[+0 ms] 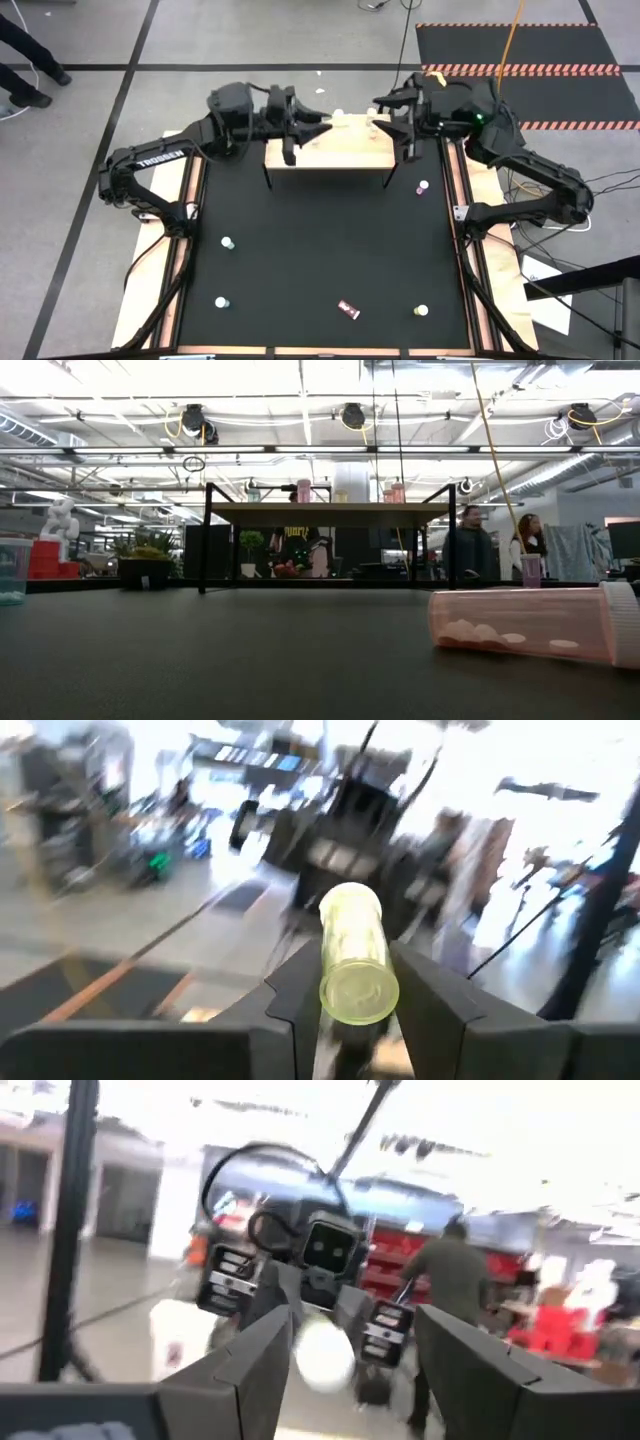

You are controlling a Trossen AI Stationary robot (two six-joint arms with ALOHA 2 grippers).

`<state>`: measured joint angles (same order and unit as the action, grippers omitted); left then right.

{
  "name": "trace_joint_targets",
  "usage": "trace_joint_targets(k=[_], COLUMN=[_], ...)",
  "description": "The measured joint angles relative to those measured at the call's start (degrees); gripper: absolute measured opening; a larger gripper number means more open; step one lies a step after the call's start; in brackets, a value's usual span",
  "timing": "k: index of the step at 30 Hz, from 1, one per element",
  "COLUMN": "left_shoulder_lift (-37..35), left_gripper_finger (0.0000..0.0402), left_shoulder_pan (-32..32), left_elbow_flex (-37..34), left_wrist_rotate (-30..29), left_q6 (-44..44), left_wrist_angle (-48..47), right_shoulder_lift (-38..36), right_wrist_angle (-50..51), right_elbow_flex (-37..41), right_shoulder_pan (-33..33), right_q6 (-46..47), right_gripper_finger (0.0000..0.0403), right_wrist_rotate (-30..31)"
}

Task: Pick and place medicine bottles onto shelf by color
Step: Adjust the yellow pill bottle on the shelf

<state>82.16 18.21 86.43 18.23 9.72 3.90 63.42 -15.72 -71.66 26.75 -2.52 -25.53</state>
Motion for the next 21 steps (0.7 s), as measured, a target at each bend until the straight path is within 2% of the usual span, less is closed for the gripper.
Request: trace_joint_targets(k=[3,6,11,16,21], left_shoulder_lift=[0.02,0.19,2.82,5.32,5.7], left_gripper_finger=[0.0113,0.0113,0.0113,0.0113,0.0113], left_shoulder_pan=[1.43,2.12,2.01,1.82,1.8], left_elbow_flex=[-0.13,-0.13,-0.17,-0.19,-0.19], left_wrist_rotate=[3.92,4.75,6.1,7.02,7.44], left_q6=[2.95,3.53,5.6,8.76,9.08], left_wrist_angle=[7.45,10.95,14.91,19.5,21.75], right_shoulder_lift=[-0.91,-0.27,3.93,6.11,6.81], right_wrist_angle=[-7.74,-14.34,-21.39,-23.67,-24.77], right_elbow_flex=[3.22,4.48,4.53,4.53,4.53], right_shoulder_pan=[0.0,-0.17,-2.75,-3.72,-3.72], right_q6=[3.18,4.65,0.8,-1.5,-1.78], right_gripper_finger=[0.0206,0.0206,0.0232,0.0262,0.0256], right_wrist_rotate=[2.45,3.34,3.3,4.84,4.57])
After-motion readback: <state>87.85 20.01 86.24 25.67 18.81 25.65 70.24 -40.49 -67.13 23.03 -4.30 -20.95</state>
